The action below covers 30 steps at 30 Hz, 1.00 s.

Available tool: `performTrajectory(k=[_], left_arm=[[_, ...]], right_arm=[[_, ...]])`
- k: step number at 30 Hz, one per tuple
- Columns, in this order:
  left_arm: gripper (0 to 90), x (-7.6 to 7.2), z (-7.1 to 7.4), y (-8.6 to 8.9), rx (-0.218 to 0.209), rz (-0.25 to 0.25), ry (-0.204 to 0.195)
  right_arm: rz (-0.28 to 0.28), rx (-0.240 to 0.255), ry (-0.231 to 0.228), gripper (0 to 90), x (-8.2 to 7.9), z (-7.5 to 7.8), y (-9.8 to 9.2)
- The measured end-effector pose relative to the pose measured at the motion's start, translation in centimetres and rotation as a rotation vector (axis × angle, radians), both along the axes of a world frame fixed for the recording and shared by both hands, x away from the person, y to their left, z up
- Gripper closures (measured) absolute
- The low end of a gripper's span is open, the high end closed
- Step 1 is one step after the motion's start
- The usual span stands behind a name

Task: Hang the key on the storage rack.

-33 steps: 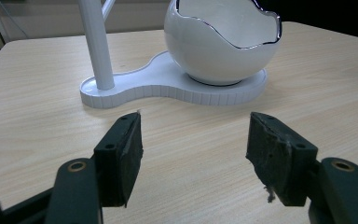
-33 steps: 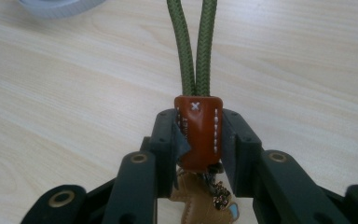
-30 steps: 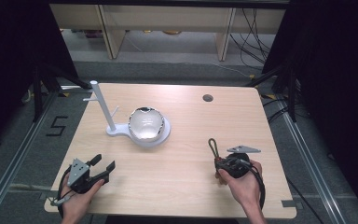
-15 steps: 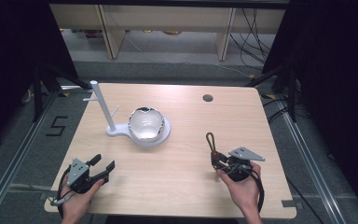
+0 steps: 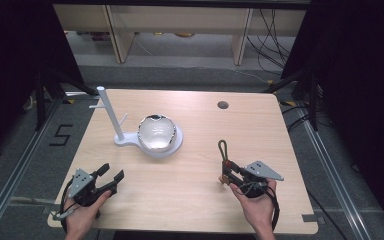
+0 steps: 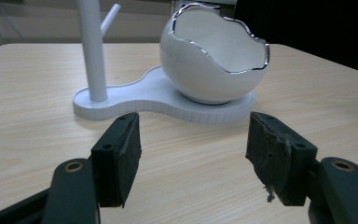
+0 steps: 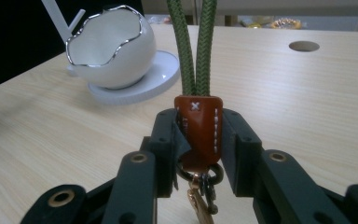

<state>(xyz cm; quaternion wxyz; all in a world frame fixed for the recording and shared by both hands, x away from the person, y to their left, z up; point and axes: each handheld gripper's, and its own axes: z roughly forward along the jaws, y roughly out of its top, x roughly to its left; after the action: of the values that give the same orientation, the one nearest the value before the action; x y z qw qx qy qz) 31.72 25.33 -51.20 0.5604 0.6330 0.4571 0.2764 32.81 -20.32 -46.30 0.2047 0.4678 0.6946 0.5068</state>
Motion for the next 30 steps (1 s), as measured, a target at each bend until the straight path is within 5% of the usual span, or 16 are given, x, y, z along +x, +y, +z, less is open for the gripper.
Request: performTrajectory(k=[1,11,17,21,30], left_arm=[[35.7,0.1,0.1,-0.2,-0.007,-0.021,-0.010],[40.0,-0.2,2.6,-2.6,-0.029,-0.149,-0.016],[42.4,0.2,4.4,-4.7,-0.056,-0.247,-0.046],[44.2,0.5,5.9,-6.8,-0.034,-0.316,-0.054],[48.0,1.5,7.3,-9.9,-0.070,-0.397,-0.052]], right_arm=[[0.014,-0.008,-0.035,69.0,0.2,-0.2,0.0],[0.039,-0.011,-0.109,68.9,0.1,0.1,1.3],[0.058,0.000,-0.112,68.9,0.0,0.0,2.3],[0.070,0.007,-0.115,68.8,-0.1,-0.3,3.1],[0.091,0.007,-0.132,68.8,-0.4,-0.5,4.1]])
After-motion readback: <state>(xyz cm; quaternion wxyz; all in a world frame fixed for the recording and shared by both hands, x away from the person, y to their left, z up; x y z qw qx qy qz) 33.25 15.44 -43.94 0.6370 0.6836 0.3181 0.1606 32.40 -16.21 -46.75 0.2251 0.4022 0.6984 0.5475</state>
